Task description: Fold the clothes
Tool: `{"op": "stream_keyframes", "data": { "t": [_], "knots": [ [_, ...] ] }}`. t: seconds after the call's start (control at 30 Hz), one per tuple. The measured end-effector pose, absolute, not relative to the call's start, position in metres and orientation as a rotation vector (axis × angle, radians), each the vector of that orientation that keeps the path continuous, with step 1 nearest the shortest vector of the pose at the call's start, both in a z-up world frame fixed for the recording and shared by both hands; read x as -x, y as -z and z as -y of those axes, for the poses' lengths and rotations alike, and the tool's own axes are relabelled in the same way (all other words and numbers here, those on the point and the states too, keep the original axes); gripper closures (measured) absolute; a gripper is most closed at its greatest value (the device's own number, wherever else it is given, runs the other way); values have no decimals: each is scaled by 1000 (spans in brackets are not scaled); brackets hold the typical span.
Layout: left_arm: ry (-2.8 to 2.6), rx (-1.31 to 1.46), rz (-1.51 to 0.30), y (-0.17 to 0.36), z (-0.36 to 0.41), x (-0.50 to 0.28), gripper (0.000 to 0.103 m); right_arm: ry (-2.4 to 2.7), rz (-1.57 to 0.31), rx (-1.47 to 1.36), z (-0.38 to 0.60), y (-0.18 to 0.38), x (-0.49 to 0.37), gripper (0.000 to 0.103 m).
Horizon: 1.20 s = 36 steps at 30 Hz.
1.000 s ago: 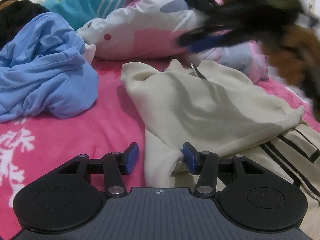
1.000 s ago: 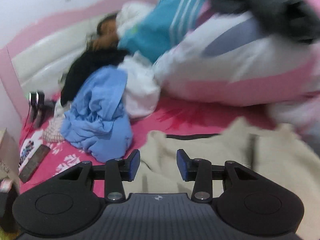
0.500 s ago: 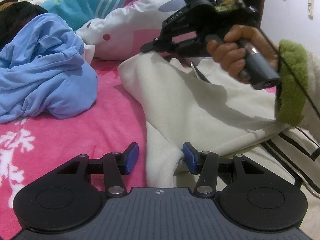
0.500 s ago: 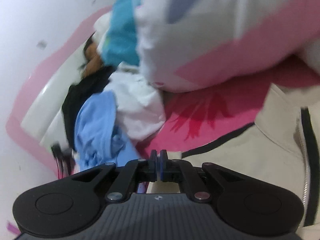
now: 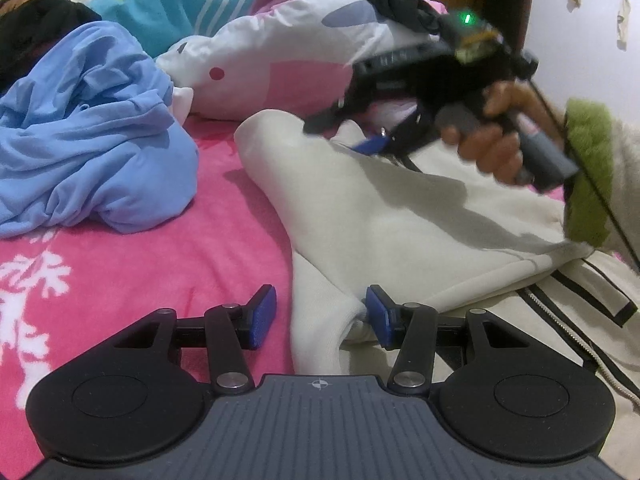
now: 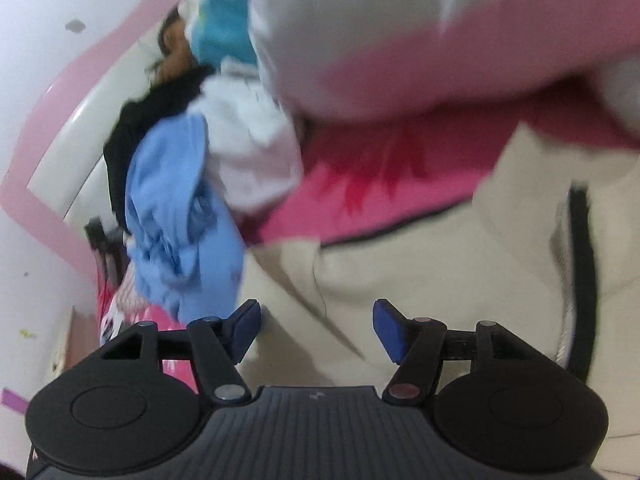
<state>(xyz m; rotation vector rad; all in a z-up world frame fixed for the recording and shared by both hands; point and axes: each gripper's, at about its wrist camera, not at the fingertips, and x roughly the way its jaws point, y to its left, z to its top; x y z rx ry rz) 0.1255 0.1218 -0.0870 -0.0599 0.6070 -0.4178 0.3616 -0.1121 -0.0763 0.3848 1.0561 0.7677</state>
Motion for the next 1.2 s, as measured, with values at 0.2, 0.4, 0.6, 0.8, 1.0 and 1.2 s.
{"op": "stream_keyframes", "data": {
  "t": [0.2,0.4,0.6,0.8,1.0,1.2],
  "knots": [
    [419,68,-612,87,-121,-124,53,-884,-1006,-392,110,74,-351,99],
    [416,61,-607,87,-120,-125,53,-902,-713,-291,107,28,-315,101],
    [416,62,-610,88,-121,-126,53,-645,-562,81,58,37,-297,100],
    [418,70,-613,87,-121,-126,53,-469,-514,-92,109,14,-291,98],
    [408,67,-605,86,-121,-125,51,-208,-469,-269,237,-28,-217,60],
    [395,84,-608,85,-123,-126,47,62,-693,-431,344,-2,-143,59]
  ]
}}
